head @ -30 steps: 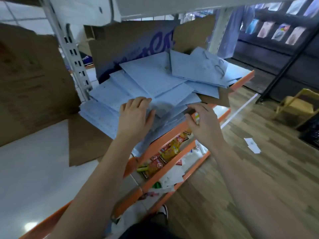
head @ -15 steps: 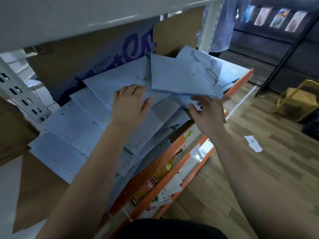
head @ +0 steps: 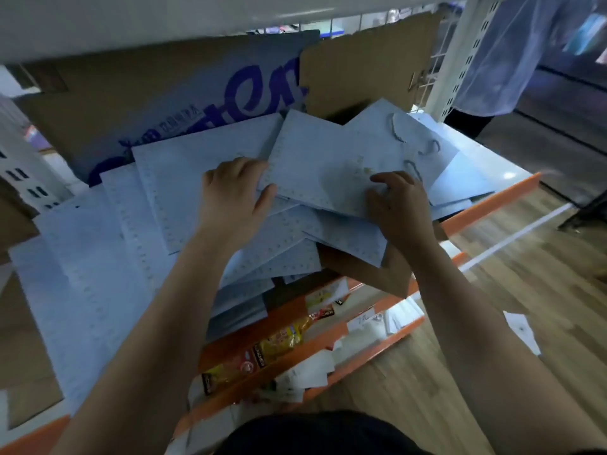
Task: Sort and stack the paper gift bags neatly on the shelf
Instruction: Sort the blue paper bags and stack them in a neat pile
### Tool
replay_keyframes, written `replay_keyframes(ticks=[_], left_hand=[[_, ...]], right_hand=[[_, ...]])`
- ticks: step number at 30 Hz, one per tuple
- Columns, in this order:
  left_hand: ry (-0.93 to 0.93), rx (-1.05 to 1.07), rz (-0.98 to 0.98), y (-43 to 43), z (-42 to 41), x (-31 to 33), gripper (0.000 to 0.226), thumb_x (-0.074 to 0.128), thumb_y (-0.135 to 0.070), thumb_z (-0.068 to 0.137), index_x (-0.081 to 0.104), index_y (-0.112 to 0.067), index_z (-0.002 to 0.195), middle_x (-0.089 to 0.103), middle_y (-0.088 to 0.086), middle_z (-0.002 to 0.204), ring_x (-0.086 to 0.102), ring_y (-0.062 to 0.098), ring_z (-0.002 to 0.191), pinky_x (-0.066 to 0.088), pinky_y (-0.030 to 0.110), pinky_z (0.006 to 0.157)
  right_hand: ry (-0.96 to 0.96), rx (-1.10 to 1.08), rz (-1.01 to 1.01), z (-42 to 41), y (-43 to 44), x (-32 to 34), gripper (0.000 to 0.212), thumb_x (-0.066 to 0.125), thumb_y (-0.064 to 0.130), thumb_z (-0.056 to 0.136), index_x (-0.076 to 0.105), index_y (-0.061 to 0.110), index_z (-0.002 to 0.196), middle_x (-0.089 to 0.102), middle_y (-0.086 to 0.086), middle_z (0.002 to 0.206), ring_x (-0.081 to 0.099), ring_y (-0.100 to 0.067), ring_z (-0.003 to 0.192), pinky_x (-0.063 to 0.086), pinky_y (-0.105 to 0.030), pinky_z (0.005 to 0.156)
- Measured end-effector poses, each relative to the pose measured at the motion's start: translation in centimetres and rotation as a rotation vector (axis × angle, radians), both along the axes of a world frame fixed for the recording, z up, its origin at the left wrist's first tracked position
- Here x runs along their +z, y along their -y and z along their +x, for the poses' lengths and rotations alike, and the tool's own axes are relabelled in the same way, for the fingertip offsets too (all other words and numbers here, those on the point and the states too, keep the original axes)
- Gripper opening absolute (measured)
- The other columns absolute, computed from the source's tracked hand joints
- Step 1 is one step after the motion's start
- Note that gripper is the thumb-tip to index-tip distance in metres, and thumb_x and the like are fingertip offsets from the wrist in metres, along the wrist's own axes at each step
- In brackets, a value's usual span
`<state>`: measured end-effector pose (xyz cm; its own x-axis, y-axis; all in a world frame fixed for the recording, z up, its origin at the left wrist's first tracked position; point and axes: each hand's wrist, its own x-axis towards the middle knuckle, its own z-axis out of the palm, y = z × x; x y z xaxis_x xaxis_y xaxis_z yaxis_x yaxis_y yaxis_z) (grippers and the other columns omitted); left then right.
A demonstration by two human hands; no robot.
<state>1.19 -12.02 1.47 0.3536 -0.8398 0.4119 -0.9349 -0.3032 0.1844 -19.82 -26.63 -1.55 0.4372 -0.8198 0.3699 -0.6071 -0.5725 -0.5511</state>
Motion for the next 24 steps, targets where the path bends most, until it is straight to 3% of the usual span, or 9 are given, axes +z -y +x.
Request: replay_keyframes(ticks=[7, 11, 16, 20, 24], left_hand=[[-0.049, 0.153, 0.011, 0.5, -3.6, -1.4, 0.044, 0.047, -0.037, 0.096, 0.056, -0.009, 0.129, 0.058, 0.014, 0.13, 0.053, 0.038, 0.115, 0.039, 0.049, 0.096], [-0.069, 0.242, 0.01, 0.0, -4.3, -2.0, 0.043, 0.048, -0.036, 0.098, 0.053, -0.012, 0.133, 0.053, 0.01, 0.136, 0.047, 0.033, 0.123, 0.033, 0.047, 0.101], [-0.081, 0.299, -0.022, -0.8, -4.8, -1.9, 0.045, 0.046, -0.037, 0.098, 0.052, -0.011, 0.134, 0.052, 0.011, 0.135, 0.047, 0.034, 0.122, 0.033, 0.047, 0.099], [-0.08, 0.32, -0.033, -0.8, -4.9, -1.3, 0.042, 0.05, -0.032, 0.097, 0.052, -0.011, 0.134, 0.049, 0.012, 0.138, 0.044, 0.035, 0.126, 0.032, 0.047, 0.102], [-0.08, 0.284, -0.009, 0.3, -4.9, -0.8, 0.043, 0.05, -0.032, 0.097, 0.052, -0.009, 0.134, 0.048, 0.012, 0.141, 0.043, 0.033, 0.128, 0.031, 0.045, 0.108]], right_hand=[[-0.176, -0.087, 0.139, -2.8, 4.4, -0.3, 0.054, 0.06, 0.044, 0.086, 0.057, 0.008, 0.126, 0.052, -0.018, 0.129, 0.046, -0.041, 0.115, 0.037, -0.041, 0.096], [-0.086, -0.001, 0.195, -2.7, 5.4, -0.2, 0.067, 0.076, 0.042, 0.076, 0.053, 0.011, 0.13, 0.046, -0.015, 0.132, 0.047, -0.036, 0.118, 0.039, -0.038, 0.096], [0.082, 0.051, 0.255, -2.4, 5.7, 0.1, 0.071, 0.081, 0.021, 0.073, 0.047, 0.015, 0.135, 0.036, -0.012, 0.138, 0.04, -0.029, 0.125, 0.037, -0.033, 0.1], [0.136, 0.103, 0.28, -2.3, 6.2, -0.1, 0.059, 0.074, 0.007, 0.079, 0.05, 0.017, 0.132, 0.035, -0.01, 0.142, 0.041, -0.028, 0.127, 0.04, -0.033, 0.1], [0.095, 0.266, 0.234, -2.4, 6.6, 0.2, 0.042, 0.067, 0.0, 0.078, 0.055, 0.023, 0.11, 0.046, -0.004, 0.133, 0.049, -0.026, 0.113, 0.04, -0.03, 0.087]])
